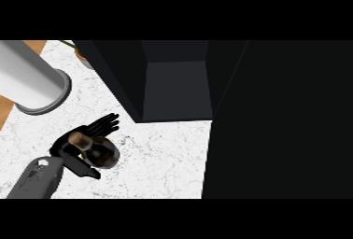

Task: Pick up the wine, place it into the cabinet and close the cabinet

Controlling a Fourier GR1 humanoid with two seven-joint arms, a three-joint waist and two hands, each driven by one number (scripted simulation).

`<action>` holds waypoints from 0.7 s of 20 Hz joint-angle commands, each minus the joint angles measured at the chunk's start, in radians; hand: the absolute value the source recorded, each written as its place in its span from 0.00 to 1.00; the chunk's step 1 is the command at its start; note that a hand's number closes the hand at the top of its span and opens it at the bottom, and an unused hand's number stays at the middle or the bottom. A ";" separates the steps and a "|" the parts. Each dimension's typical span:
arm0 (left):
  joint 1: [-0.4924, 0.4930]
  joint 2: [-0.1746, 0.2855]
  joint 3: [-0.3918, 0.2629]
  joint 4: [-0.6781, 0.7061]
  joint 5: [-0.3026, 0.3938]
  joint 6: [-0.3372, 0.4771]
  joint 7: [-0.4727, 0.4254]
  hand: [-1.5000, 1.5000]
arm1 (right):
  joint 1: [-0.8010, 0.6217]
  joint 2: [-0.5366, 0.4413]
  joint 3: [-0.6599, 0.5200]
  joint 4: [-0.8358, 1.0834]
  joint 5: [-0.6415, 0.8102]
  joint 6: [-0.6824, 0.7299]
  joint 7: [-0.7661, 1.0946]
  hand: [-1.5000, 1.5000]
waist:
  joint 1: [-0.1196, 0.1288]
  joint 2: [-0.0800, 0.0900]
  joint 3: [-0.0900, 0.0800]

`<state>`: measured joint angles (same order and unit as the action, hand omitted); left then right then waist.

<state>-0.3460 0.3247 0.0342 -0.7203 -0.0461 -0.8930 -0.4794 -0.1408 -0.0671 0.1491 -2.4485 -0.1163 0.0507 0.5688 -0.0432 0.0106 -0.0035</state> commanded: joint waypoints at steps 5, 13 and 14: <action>-0.007 -0.023 -0.064 0.130 0.008 -0.165 -0.175 0.00 | 0.010 -0.009 -0.003 -0.022 -0.042 0.021 0.013 0.00 | -0.008 0.006 -0.003; -0.004 -0.041 -0.123 0.122 0.029 -0.143 -0.230 0.00 | 0.016 0.014 0.023 -0.037 -0.015 0.006 0.016 0.00 | -0.003 0.002 -0.004; -0.041 -0.060 -0.123 0.129 0.050 -0.152 -0.198 0.00 | 0.007 0.013 -0.011 0.000 -0.032 0.010 -0.008 0.00 | -0.003 0.005 -0.002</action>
<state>-0.3832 0.3152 -0.0555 -0.6359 0.0027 -0.8654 -0.5300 -0.1370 -0.0550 0.1606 -2.4415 -0.1130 0.0598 0.5630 -0.0452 0.0079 0.0024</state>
